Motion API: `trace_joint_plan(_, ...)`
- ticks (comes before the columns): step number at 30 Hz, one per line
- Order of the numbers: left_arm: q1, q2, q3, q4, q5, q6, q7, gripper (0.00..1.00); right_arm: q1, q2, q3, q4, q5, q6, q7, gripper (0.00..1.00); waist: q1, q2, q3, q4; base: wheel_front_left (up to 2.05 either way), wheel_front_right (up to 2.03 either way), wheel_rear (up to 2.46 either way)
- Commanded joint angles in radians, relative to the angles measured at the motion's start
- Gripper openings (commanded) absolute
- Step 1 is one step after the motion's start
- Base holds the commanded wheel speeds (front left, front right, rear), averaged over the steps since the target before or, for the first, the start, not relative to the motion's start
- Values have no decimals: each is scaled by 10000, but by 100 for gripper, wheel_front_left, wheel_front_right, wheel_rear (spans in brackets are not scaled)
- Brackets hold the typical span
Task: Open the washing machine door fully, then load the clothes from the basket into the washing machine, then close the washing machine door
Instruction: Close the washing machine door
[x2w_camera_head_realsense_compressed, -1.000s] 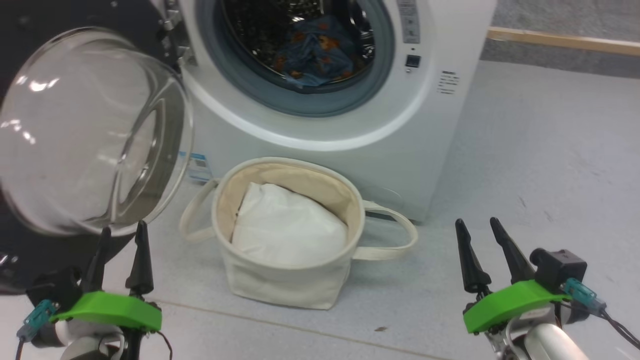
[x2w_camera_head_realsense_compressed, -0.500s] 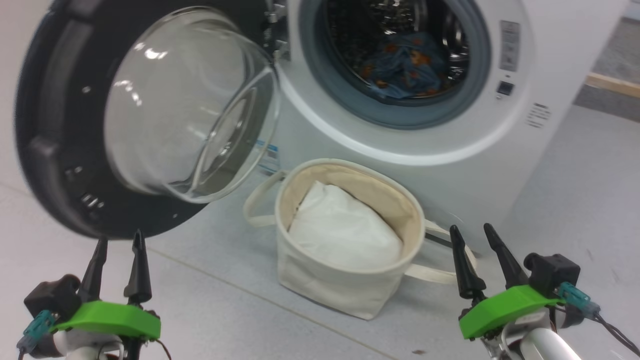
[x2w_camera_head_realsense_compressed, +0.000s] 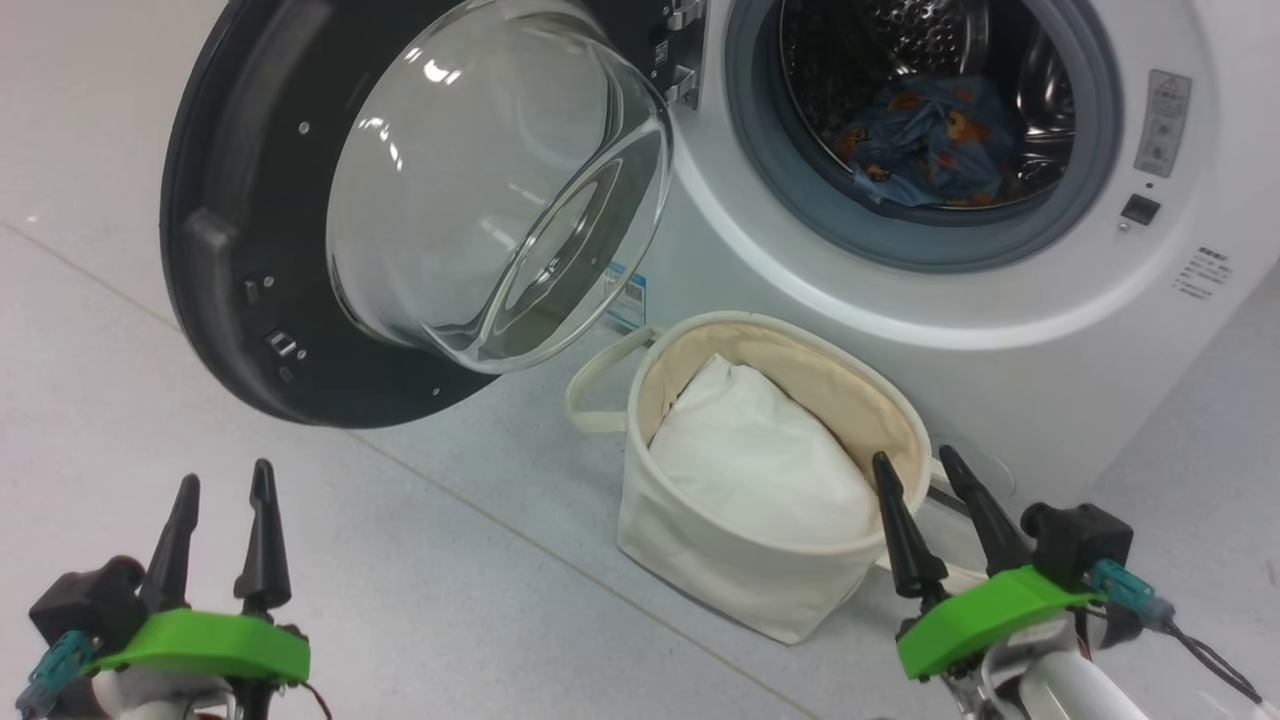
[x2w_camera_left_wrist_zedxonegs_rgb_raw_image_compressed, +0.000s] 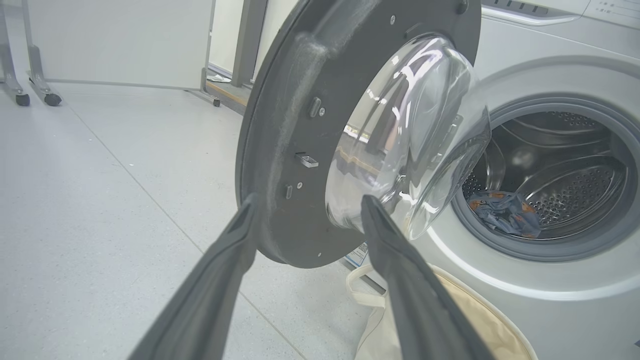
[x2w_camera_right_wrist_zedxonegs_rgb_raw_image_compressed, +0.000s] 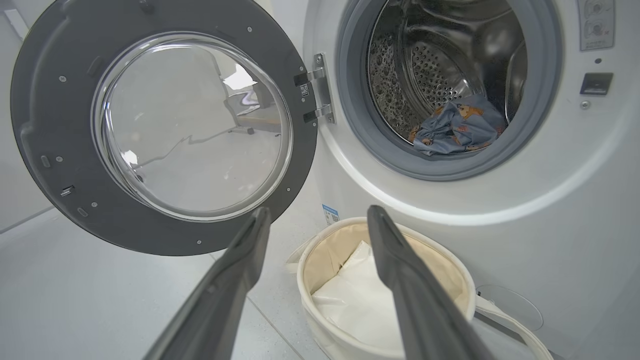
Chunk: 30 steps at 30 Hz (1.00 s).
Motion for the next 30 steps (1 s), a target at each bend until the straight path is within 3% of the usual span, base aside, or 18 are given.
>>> trace_joint_plan(1, -230, 179, 399, -474, -72, -57, -118, 100, -610, -39, 246, -214, 65, 2, -124, 100, 0, -1, 95, 71, 0, 0, 0)
trace_joint_plan(23, -50, 198, 109, -658, -196, -59, -118, 100, -767, 58, 520, -31, 301, 2, -124, 100, 0, -1, -32, 38, 0, 0, 0)
trace_joint_plan(24, -68, 214, 33, -685, -323, -59, -118, 1, -750, 60, 497, -41, 298, 2, -124, 100, 0, -1, -47, 29, 0, 0, 0)
trace_joint_plan(30, -666, 648, -622, -1386, -1916, -59, -96, 0, -541, 32, 318, -107, 263, 2, -124, 100, 0, -1, -177, -55, 0, 0, 0)
